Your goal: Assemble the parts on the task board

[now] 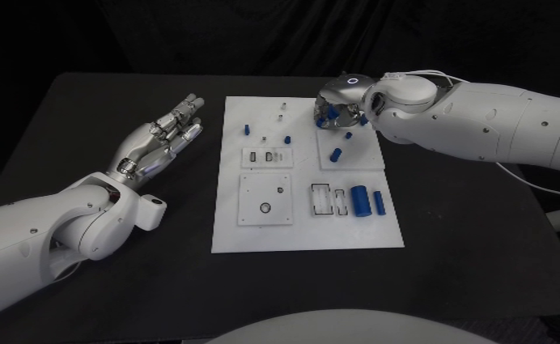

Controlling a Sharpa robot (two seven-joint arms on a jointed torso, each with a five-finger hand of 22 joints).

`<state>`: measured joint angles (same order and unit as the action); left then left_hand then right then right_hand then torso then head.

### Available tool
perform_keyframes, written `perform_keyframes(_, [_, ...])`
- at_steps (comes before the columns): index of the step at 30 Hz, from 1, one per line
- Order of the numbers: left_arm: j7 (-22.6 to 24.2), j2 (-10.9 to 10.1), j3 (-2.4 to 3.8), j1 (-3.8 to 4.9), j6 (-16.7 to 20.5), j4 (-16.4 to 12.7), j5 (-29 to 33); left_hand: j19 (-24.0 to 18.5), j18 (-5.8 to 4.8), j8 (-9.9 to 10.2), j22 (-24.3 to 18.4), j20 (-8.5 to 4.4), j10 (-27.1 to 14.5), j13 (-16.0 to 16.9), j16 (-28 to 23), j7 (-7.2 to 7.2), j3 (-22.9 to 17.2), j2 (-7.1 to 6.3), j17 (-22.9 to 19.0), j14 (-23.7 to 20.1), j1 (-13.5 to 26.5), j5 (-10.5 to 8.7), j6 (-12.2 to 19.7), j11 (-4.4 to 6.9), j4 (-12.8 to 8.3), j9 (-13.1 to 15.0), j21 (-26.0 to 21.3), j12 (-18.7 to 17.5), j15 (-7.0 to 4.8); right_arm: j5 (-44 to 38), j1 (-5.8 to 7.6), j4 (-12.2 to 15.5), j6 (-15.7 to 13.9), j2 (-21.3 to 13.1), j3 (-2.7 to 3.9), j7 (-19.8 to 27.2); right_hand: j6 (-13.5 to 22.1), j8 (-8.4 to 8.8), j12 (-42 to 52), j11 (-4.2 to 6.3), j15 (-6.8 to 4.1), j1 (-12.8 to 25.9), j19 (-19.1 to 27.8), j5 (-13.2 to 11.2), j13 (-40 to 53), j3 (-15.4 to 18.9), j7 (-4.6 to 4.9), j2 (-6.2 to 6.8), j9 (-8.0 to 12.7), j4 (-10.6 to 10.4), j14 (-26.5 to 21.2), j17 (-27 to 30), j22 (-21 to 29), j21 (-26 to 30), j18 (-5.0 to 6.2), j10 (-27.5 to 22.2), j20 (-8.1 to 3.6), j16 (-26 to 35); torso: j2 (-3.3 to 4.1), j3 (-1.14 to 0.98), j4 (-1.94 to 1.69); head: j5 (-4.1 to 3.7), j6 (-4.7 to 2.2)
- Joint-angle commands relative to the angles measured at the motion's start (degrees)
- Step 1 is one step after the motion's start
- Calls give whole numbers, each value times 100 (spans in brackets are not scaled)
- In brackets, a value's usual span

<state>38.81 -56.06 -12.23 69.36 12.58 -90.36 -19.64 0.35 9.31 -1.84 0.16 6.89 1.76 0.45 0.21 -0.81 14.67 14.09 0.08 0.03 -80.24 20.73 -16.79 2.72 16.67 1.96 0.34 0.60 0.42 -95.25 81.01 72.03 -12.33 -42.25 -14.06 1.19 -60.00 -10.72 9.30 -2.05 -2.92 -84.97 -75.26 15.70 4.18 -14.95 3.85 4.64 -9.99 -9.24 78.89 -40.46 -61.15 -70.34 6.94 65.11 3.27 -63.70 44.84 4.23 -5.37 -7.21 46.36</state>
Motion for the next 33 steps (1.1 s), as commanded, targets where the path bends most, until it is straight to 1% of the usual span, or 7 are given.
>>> perform_keyframes(1, [1075, 5, 4, 4, -99, -7, 115, -9, 87, -6, 6, 54, -12, -7, -21, 4, 18, 10, -8, -3, -58, 11, 0, -32, -3, -3, -6, -23, 59, -46, -36, -13, -198, -4, -8, 76, -82, -62, -28, 2, -45, 30, -41, 3, 11, -50, -7, 39, -151, 7, 25, -49, -73, -73, -70, 97, -20, -41, 2, -3, -3, 6, -130])
perform_keyframes(7, [1082, -1, 4, 3, -105, -5, 252, -8, 88, -8, 6, 65, -16, -8, -21, 13, 31, -2, -8, -3, -47, 10, -8, -42, 5, -2, -5, -24, 64, 9, -34, 63, -420, -59, -1, 55, -142, -103, -48, 0, -53, 58, -89, 1, 12, -76, -7, 42, -227, 17, 70, -148, -178, -139, -90, 210, -34, -95, 4, -2, -6, 10, -252])
perform_keyframes(13, [1083, 3, 4, 3, -106, -8, 287, -8, 88, -10, 6, 66, -13, -7, -21, 14, 34, -4, -8, -3, -44, 9, -14, -41, 6, -1, -5, -23, 63, 61, 49, 140, -584, -52, 16, 9, -156, -113, -62, -13, -50, 66, -125, 1, 10, -88, 3, 47, -258, 25, 101, -218, -251, -187, -105, 252, -36, -136, 7, -1, -4, 59, -265])
perform_keyframes(19, [1082, 12, 4, 3, -107, -4, 294, -8, 88, -10, 6, 66, -13, -7, -21, 14, 34, -4, -8, -3, -44, 9, -14, -41, 6, -1, -5, -23, 63, 74, 129, 104, -628, 64, 30, -8, -164, -119, -74, -17, -48, 70, -163, 1, 9, -97, 7, 50, -279, 30, 131, -297, -324, -237, -120, 280, -35, -182, 2, 3, -4, 74, -273])
perform_keyframes(24, [1080, 23, 4, 3, -115, -7, 296, -8, 89, -10, 6, 66, -13, -7, -21, 14, 36, -4, -8, -3, -42, 10, -13, -41, 7, -1, -5, -23, 63, 149, 153, -3, -608, 237, 45, 4, -154, -114, -90, -20, -46, 73, -181, 2, 5, -105, 14, 53, -290, 34, 147, -332, -360, -261, -127, 288, -35, -203, 7, 3, -2, 85, -329])
perform_keyframes(28, [1076, 31, 4, 3, -122, -8, 297, -7, 90, -10, 7, 68, -14, -7, -21, 15, 42, -5, -8, -3, -33, 10, -10, -41, 9, -1, -5, -24, 62, 298, 160, -119, -669, 384, 74, 25, -146, -109, -102, -25, -44, 74, -186, 2, 3, -112, 22, 54, -298, 37, 160, -371, -373, -270, -129, 292, -34, -225, 9, 7, -14, 79, -340])
perform_keyframes(33, [1071, 53, 4, 4, -130, 3, 297, -8, 90, -10, 6, 68, -16, -8, -21, 15, 43, -5, -8, -3, -31, 10, -9, -41, 9, -1, -5, -24, 62, 432, 164, -349, -711, 596, 108, 28, -140, -106, -108, -31, -39, 77, -196, 2, 3, -119, 30, 55, -308, 39, 171, -400, -395, -285, -133, 310, -33, -243, 12, 11, -8, 68, -346])
